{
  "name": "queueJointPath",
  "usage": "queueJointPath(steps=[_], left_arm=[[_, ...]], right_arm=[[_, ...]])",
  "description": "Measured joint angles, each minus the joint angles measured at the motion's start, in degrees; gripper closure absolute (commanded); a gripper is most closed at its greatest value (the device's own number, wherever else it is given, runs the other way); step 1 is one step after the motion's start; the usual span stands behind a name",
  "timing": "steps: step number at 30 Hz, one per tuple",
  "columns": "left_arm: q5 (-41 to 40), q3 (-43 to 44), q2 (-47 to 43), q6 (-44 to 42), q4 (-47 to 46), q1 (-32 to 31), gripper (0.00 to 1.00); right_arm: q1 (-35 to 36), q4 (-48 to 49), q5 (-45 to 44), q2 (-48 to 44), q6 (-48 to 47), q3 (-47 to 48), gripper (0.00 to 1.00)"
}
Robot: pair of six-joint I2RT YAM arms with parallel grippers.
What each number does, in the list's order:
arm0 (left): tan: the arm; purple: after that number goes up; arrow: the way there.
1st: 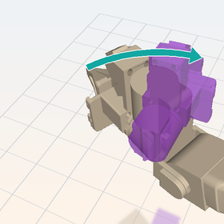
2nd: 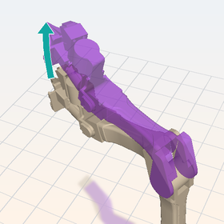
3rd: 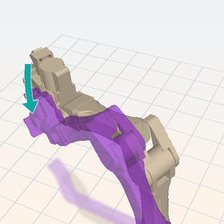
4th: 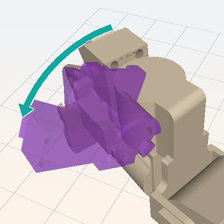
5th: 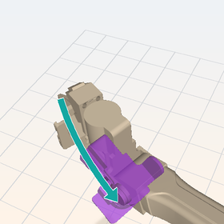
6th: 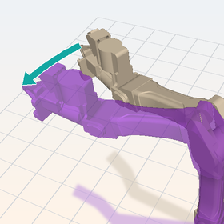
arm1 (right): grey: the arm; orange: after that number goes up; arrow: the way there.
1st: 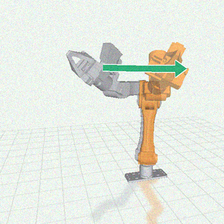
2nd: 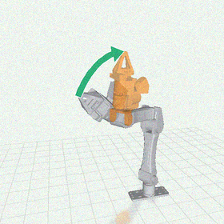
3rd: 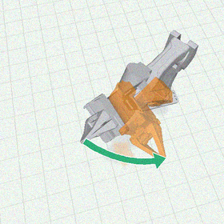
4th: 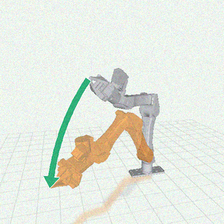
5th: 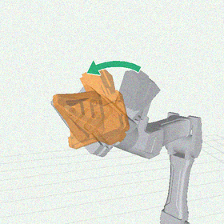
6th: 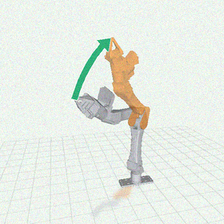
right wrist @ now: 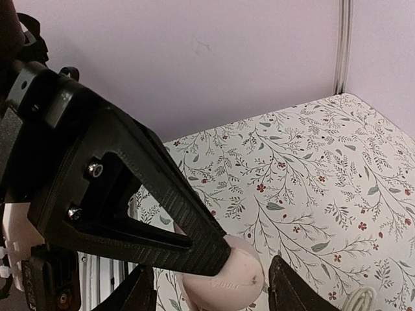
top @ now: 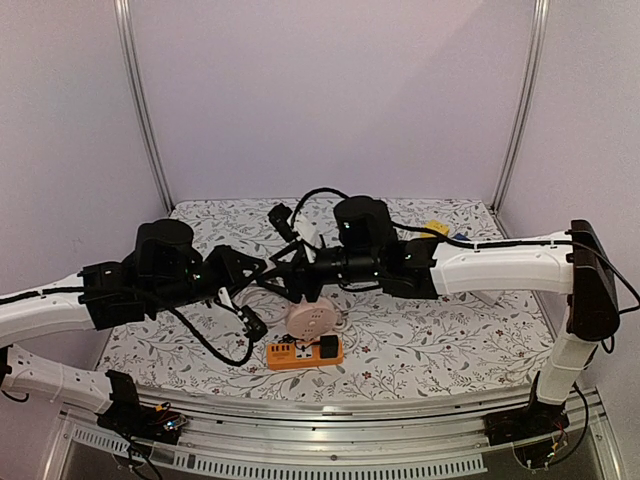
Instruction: Insert the plug
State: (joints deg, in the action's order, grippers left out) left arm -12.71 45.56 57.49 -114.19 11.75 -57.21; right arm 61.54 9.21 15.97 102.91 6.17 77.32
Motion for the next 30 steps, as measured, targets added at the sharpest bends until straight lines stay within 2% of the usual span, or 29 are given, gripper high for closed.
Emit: queueJointPath(steps=[8, 15, 21, 23, 24, 26, 27, 28, 30], left_arm=[[-0.2, 0.0, 0.2, 0.0, -0.8, 0.0, 1.0], [-0.6, 0.0, 0.4, 0.0, -1.5, 0.0, 1.0], [-1.5, 0.0, 0.9, 0.0, -1.5, 0.0, 1.0], [-1.8, -0.1, 0.9, -0.1, -1.6, 0.1, 1.0], [-2.0, -0.1, 0.9, -0.1, -1.6, 0.1, 1.0], [-2.1, -0.1, 1.0, -0.1, -1.6, 0.1, 1.0], [-2.1, -0.1, 1.0, -0.1, -1.6, 0.1, 0.95], [-2.1, -0.1, 1.0, -0.1, -1.6, 0.1, 0.72], [-2.3, -0.1, 1.0, -0.2, -1.7, 0.1, 0.11]], right_arm=[[0.0, 0.7, -4.1, 0.0, 2.4, -0.7, 0.48], [0.1, 0.8, -5.5, 0.1, 3.0, -0.7, 0.49], [0.3, 1.2, -5.0, 0.7, 3.3, -0.4, 0.79], [0.2, 1.1, -4.9, 0.9, 3.0, -0.1, 0.95], [0.2, 1.0, -4.8, 1.0, 3.2, 0.0, 1.0], [0.2, 1.0, -4.7, 1.1, 3.0, 0.0, 1.0], [0.2, 1.0, -4.7, 1.1, 3.0, 0.0, 1.0], [0.2, 1.0, -4.7, 1.1, 3.0, 0.0, 1.0], [0.1, 1.1, -4.7, 1.1, 3.0, 0.0, 1.0]])
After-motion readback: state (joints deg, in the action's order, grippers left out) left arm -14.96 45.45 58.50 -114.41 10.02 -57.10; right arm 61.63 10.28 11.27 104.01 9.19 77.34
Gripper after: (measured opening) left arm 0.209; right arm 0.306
